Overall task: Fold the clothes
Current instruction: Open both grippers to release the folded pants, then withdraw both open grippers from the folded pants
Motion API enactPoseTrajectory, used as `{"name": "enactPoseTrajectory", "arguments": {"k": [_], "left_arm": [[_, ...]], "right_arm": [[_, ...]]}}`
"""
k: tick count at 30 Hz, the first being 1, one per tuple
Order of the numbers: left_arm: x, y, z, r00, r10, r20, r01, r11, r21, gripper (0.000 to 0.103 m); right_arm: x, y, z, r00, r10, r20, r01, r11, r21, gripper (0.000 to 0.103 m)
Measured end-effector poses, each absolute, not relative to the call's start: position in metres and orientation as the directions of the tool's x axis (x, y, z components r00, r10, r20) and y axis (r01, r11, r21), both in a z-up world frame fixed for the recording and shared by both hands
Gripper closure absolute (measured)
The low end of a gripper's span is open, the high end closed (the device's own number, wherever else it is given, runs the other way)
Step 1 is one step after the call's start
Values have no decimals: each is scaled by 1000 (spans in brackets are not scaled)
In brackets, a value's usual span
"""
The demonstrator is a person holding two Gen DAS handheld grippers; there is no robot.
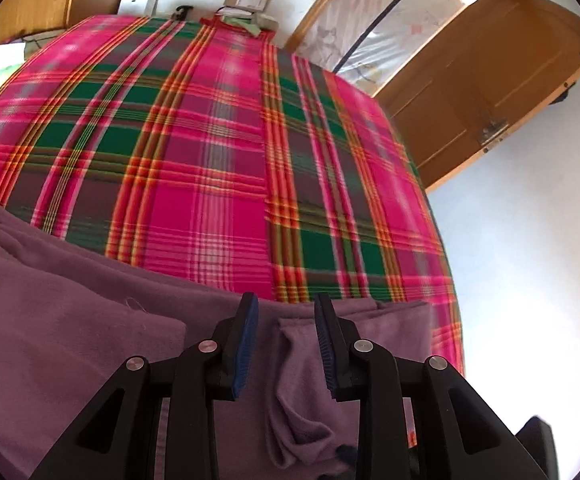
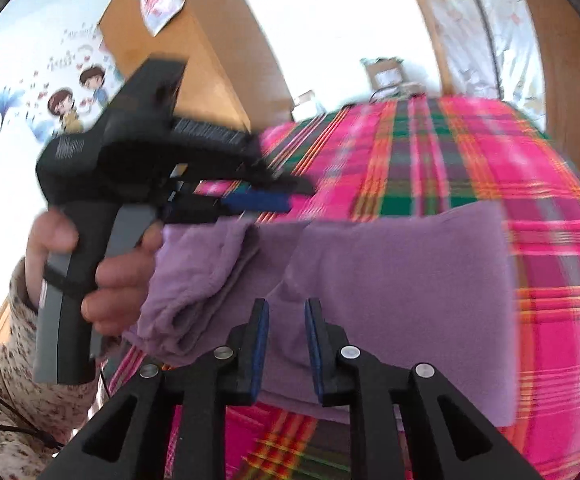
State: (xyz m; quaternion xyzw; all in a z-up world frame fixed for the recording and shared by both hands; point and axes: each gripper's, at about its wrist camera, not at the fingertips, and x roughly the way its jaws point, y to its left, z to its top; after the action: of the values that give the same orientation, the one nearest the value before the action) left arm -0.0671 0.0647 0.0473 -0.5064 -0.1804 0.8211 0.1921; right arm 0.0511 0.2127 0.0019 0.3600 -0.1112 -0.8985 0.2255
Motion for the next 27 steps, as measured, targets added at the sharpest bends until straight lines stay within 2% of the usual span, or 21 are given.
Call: {"name": "enactPoseTrajectory", "arguments": {"k": [2, 5, 11, 13, 16, 22, 27], "left_arm": [[-62, 68, 49, -408, 515, -754, -146, -852, -503, 73], [-50, 77, 54, -416, 507, -755, -188, -860, -474, 73], [-33, 98, 43, -294, 585, -756, -298, -808, -509, 73], [-27, 104, 39, -254, 600, -759, -328, -792, -516, 73], [-18, 104, 30, -240, 552, -799, -321, -822, -471, 73], [2, 83, 29, -258, 512, -819, -280, -851, -444, 73], [18, 65, 28, -271, 479, -835, -245, -873, -421, 73]], "right_arm": [[48, 230, 6, -673, -451, -587, 284, -890, 358, 81], [43, 251, 1, -705, -344, -620, 182, -933, 311, 81], [36, 267, -17, -697, -239, -676, 101, -966, 237, 81], [39, 275, -21, -692, -230, -684, 83, -967, 241, 81], [39, 282, -27, -687, -229, -689, 62, -964, 259, 81], [48, 281, -25, -699, -211, -683, 51, -968, 247, 81], [52, 265, -12, -714, -230, -661, 106, -969, 223, 80]]}}
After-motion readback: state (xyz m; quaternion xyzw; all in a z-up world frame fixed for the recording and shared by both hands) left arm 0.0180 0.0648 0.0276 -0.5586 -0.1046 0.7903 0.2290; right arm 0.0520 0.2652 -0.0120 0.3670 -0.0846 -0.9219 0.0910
